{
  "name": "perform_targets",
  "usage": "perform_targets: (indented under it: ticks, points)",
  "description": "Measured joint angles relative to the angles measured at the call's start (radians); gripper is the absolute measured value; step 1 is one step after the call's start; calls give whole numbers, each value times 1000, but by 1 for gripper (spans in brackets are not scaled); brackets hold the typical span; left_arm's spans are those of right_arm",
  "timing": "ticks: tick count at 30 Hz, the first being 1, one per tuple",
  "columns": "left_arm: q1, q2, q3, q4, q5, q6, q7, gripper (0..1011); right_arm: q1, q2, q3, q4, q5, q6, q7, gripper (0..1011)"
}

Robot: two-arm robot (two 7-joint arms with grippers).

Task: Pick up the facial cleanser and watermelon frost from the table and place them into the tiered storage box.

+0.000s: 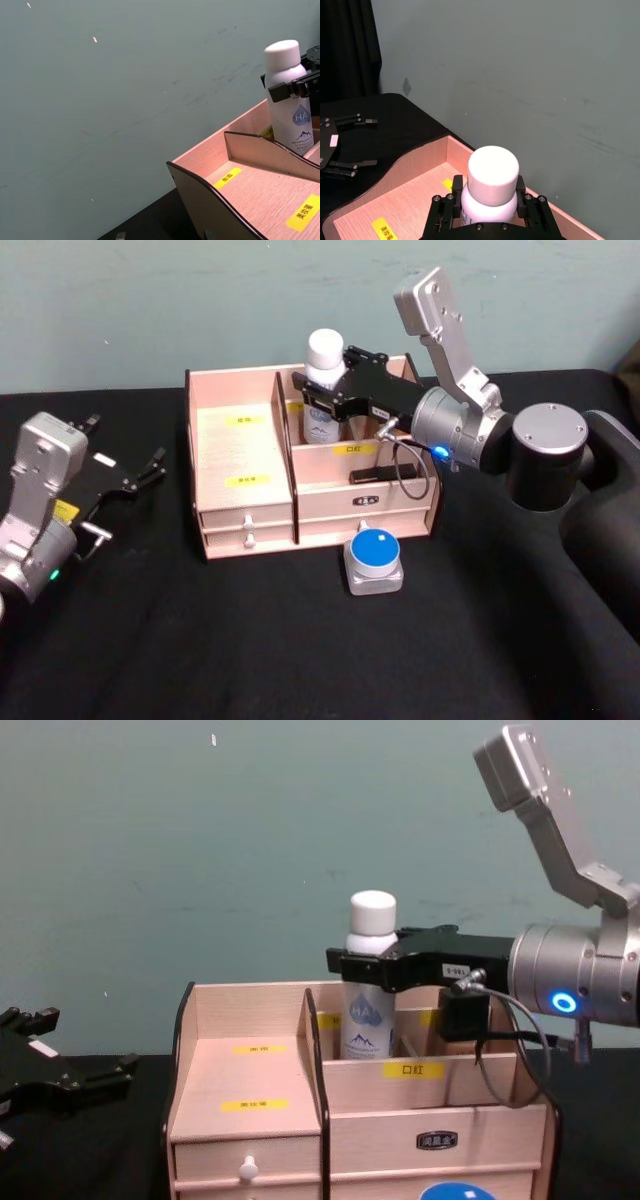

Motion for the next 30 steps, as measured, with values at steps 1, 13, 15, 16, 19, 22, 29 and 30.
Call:
perform_targets:
  ticks: [1,13,15,16,19,22,29,30]
  points:
    - [0,0,0,0,0,0,0,1009,0,-1,1,3,0,1,2,602]
    - [0,0,0,0,0,0,0,1010,-13,1,1,21,3,9,13,602]
    - [0,0,0,0,0,0,0,1010,-13,1,0,26,2,9,15,602]
    - [0,0,0,0,0,0,0,1009,-13,1,-1,29,2,9,16,602]
    - [0,0,0,0,0,0,0,1010,-13,0,-4,37,1,9,19,602]
    - [0,0,0,0,0,0,0,1010,-13,-4,-7,46,-1,10,19,602]
    - [0,0,0,0,0,0,0,1010,-8,-9,-14,58,-13,18,16,602]
    - [0,0,0,0,0,0,0,1010,-8,-9,-14,58,-13,18,16,602]
